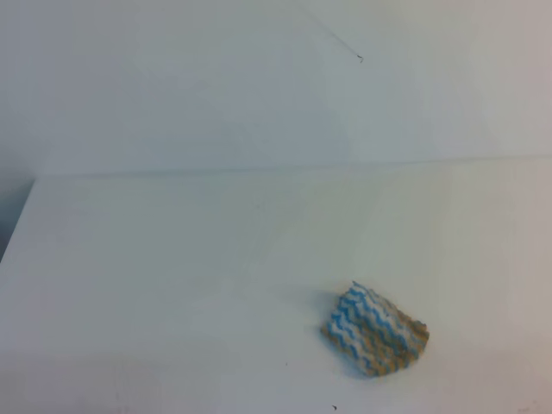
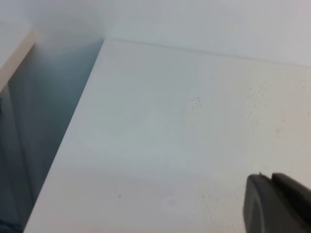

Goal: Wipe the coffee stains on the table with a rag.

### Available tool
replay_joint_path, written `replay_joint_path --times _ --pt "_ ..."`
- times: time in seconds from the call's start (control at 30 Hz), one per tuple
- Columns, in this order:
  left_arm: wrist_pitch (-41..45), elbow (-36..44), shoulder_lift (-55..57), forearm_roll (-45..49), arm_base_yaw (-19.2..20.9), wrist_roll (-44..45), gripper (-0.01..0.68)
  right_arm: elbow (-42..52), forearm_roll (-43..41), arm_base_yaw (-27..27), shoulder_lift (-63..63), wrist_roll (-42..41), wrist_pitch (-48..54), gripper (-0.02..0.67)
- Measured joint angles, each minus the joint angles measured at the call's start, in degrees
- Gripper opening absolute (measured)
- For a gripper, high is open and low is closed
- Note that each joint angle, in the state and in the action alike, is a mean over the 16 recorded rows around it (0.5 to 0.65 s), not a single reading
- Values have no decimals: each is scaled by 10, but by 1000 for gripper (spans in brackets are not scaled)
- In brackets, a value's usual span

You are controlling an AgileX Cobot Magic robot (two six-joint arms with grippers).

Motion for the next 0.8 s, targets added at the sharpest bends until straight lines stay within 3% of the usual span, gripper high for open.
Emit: replay_joint_path --times 0.8 --pt "0 0 0 0 0 1 -1 0 0 0 0 0 0 -3"
